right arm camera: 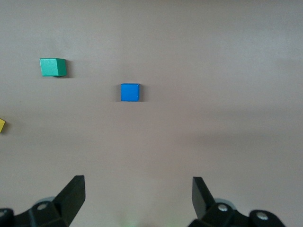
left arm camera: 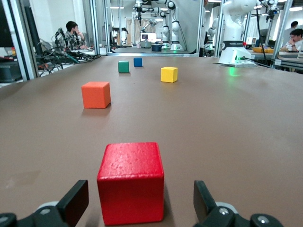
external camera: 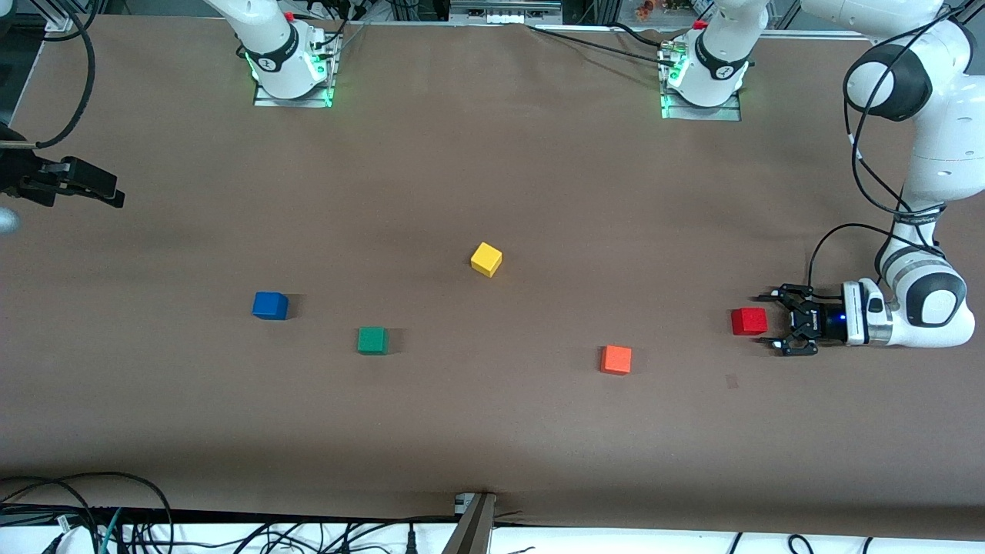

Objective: Pass red block to right arm, stack on blue
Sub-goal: 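Close the left gripper around the red cube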

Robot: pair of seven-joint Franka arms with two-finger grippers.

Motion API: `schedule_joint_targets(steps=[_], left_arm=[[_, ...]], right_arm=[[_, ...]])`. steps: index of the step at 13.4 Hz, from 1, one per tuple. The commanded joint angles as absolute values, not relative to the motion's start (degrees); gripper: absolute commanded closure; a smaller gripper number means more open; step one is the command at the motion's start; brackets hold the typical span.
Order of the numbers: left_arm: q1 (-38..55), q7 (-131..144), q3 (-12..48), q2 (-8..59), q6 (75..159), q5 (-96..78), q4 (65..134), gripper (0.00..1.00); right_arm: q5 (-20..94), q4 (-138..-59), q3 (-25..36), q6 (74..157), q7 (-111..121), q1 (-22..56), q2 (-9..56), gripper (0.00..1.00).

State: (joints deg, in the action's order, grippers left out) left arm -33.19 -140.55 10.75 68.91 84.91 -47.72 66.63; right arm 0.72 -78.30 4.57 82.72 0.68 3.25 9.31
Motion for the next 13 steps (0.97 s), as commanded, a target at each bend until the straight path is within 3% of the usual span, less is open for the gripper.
schedule_joint_targets(steps=[1,4,5,13], left_arm=[[-32.26,-146.87,10.28,69.61,84.11,-50.54,65.83,0.58],[-32.26,-146.6,10.2,69.61,84.11,-51.68,66.18,0.85],[-32.17,-146.34,10.28,69.61,84.11,-51.68,66.27,0.99],[-29.01,-132.98,11.59,68.38,81.05,-46.32,67.32,1.0]], right_arm=[[1.41,-76.64,4.48,82.35,1.06,3.25,9.93,0.0],[1.41,-76.64,4.48,83.41,0.97,3.34,9.93,0.0],[1.41,-76.64,4.48,83.41,0.79,3.34,9.93,0.0],[1.49,-76.73,4.39,84.2,1.4,3.69,10.45,0.0]])
